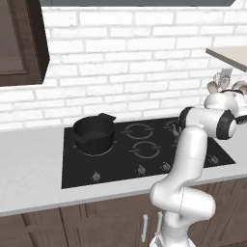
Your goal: Pick the kettle from the counter and place it on a stove burner. Then turn the burner on.
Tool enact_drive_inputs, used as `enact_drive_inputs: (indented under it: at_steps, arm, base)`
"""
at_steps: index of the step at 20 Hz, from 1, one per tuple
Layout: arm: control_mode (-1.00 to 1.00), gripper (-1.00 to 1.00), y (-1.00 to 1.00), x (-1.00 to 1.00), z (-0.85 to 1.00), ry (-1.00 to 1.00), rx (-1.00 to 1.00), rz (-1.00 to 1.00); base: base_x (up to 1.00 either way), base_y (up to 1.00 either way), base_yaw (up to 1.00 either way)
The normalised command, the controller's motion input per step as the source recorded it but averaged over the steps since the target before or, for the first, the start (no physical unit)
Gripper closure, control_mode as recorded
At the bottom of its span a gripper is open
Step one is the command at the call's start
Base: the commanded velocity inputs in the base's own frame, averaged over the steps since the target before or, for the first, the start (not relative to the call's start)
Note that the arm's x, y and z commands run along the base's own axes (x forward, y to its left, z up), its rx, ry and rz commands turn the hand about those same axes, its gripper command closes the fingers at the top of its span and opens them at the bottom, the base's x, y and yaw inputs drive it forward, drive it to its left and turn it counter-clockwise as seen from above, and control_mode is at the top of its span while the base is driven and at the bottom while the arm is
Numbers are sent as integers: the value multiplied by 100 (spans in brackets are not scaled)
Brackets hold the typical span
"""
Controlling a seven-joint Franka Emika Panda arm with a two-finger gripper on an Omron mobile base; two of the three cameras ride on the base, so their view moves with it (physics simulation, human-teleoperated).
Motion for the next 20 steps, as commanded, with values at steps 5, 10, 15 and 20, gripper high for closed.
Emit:
enact_drive_inputs:
  at_steps: [5, 10, 15, 20]
  arm:
    - [-100, -100, 0, -6, -12, 3, 0, -6]
    - [-100, -100, 0, -22, -3, 0, 0, -4]
    - [-100, -100, -15, -24, 0, 0, 0, -1]
    - [-100, -100, -20, -37, 11, 11, 0, -1]
  base:
    - [0, 0, 0]
    - [0, 0, 0]
    - [0, 0, 0]
    - [0, 0, 0]
